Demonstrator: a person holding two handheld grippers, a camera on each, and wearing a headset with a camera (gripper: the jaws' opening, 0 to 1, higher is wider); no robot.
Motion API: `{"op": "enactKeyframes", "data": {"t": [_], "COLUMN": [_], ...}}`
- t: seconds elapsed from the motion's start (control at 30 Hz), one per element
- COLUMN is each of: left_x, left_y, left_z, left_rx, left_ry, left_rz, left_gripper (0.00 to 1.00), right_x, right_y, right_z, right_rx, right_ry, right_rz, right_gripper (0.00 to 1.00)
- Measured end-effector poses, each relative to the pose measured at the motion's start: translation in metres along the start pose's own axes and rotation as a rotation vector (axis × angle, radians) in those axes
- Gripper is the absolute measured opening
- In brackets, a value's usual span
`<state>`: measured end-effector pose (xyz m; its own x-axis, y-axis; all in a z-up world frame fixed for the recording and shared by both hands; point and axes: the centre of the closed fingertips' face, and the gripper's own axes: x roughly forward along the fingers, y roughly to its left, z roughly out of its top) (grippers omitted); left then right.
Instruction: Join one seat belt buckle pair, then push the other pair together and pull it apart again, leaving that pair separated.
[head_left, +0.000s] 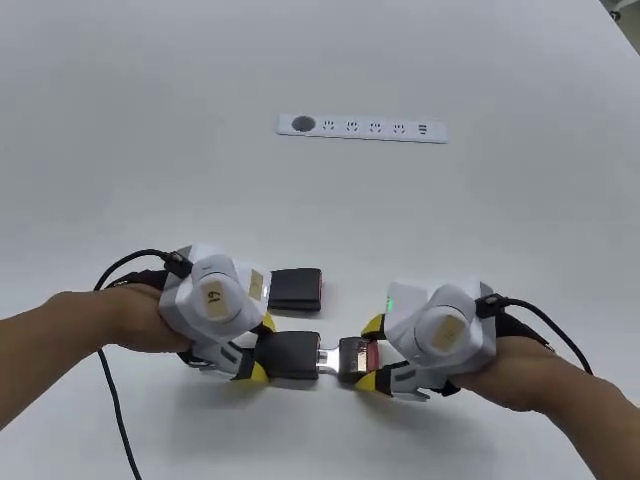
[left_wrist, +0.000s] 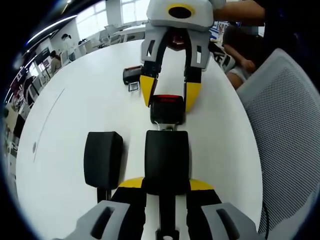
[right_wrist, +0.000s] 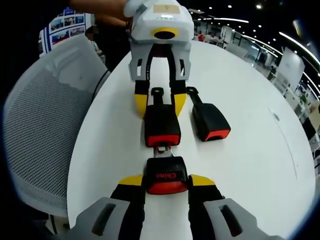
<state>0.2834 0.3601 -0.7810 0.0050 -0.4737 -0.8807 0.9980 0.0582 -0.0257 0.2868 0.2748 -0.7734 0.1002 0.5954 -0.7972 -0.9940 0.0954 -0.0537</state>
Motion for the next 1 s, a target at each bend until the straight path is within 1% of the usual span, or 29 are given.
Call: {"op": "enactKeyframes", "data": {"t": [0.3, 0.33, 0.4, 0.5, 0.63, 0.73, 0.9, 1.0], "left_x": [0.0, 0.0, 0.0, 0.0, 0.0, 0.0, 0.0, 0.0], "left_y": [0.001, 0.001, 0.001, 0.0, 0.001, 0.0, 0.0, 0.0], "left_z": [-0.001, -0.001, -0.001, -0.001, -0.001, -0.001, -0.001, -0.002], "left_rx": [0.001, 0.003, 0.003, 0.004, 0.004, 0.011, 0.015, 0.02], "left_ry": [0.008, 0.01, 0.011, 0.013, 0.012, 0.015, 0.017, 0.02], "left_rz": [0.0, -0.001, -0.001, -0.001, -0.001, -0.002, -0.003, -0.007], "left_gripper": [0.3, 0.3, 0.31, 0.3, 0.31, 0.31, 0.3, 0.3], "right_x": [0.001, 0.001, 0.006, 0.008, 0.007, 0.01, 0.011, 0.012], "right_y": [0.0, 0.0, 0.002, 0.001, 0.003, 0.002, 0.002, 0.002], "right_z": [0.002, 0.003, 0.009, 0.01, 0.01, 0.013, 0.015, 0.016], "right_rx": [0.001, 0.0, 0.015, 0.009, 0.011, 0.014, -0.006, -0.003], "right_ry": [-0.009, -0.011, -0.032, -0.019, -0.021, -0.03, -0.025, -0.025], "right_rz": [0.0, 0.0, 0.004, 0.004, 0.001, -0.011, -0.002, -0.001], "right_gripper": [0.28, 0.28, 0.28, 0.28, 0.27, 0.27, 0.27, 0.27]}}
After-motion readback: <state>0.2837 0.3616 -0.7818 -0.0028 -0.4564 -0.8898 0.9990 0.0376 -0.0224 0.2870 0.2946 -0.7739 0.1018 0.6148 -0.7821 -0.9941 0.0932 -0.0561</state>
